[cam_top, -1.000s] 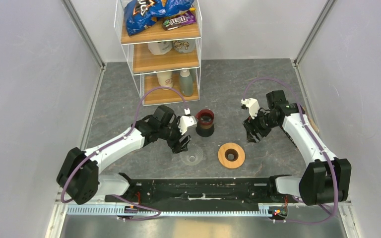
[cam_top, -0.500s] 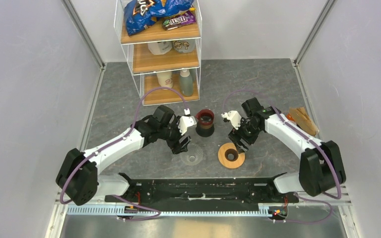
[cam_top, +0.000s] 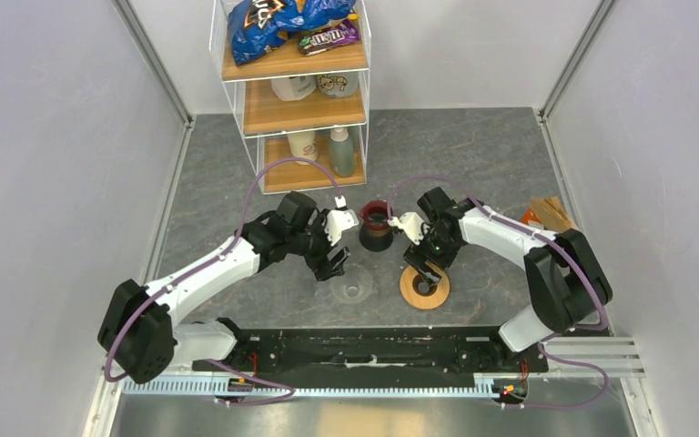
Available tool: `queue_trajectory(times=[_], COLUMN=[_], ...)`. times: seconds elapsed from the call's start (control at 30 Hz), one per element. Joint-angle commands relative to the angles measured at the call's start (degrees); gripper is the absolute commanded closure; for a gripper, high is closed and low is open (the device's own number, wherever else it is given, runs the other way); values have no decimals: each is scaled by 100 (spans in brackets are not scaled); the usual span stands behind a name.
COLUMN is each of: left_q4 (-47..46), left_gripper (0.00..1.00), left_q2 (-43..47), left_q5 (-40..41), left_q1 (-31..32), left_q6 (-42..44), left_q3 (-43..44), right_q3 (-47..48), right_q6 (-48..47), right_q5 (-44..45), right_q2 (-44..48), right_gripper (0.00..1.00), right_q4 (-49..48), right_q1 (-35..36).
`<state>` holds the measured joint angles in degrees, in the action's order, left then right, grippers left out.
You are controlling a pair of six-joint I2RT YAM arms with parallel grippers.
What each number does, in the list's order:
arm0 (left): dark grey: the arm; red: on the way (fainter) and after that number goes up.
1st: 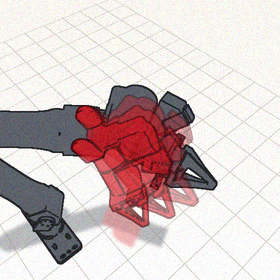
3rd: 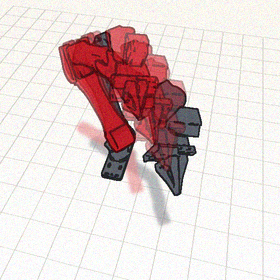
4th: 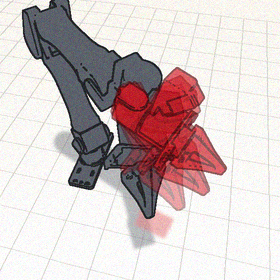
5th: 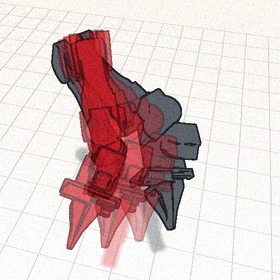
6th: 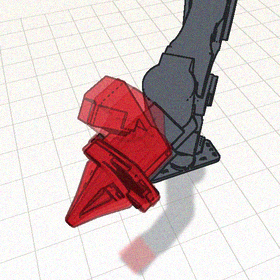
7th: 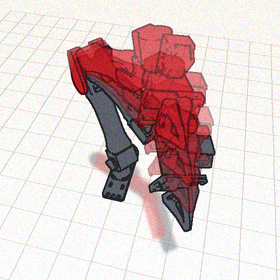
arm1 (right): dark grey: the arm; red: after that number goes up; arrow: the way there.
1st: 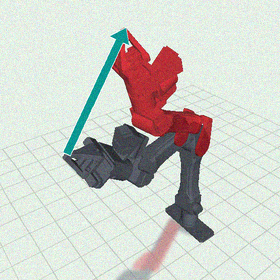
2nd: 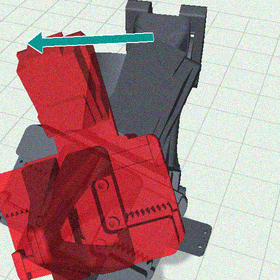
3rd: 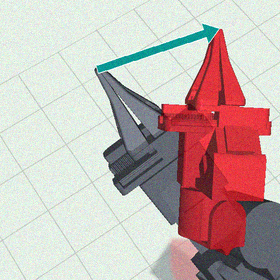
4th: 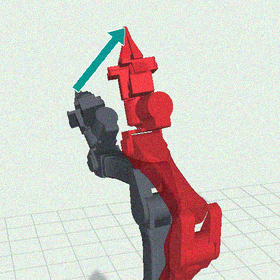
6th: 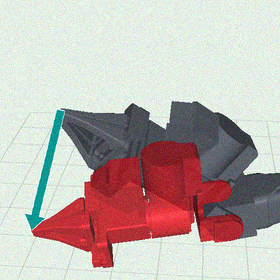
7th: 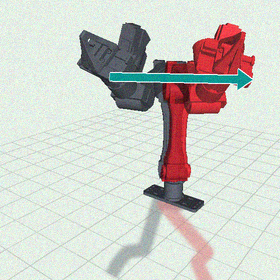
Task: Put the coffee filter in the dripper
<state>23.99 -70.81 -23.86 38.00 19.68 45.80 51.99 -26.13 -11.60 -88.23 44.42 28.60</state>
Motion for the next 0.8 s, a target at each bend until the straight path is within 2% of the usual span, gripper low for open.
queue_trajectory(times=[0.0,0.1,0.27,0.37,0.57,0.77], left_q4=[14,22,95,195,448,994], left_gripper=[15,15,15,14,14,16], left_q2=[175,198,232,264,340,210], left_q5=[74,107,136,136,15,-643], left_q1=[23,23,15,-7,-64,-108], left_q6=[-246,-309,-498,-676,-1354,-2082], left_q3=[267,296,417,579,1050,1693], right_q3=[123,119,110,119,298,1149], right_q6=[91,67,64,57,90,176], right_q5=[155,175,103,98,8,-220], right_q2=[-171,-220,-111,31,798,1779], right_gripper=[17,24,50,60,64,64], right_q4=[-211,-224,-206,-158,28,372], right_q1=[77,93,86,92,61,16])
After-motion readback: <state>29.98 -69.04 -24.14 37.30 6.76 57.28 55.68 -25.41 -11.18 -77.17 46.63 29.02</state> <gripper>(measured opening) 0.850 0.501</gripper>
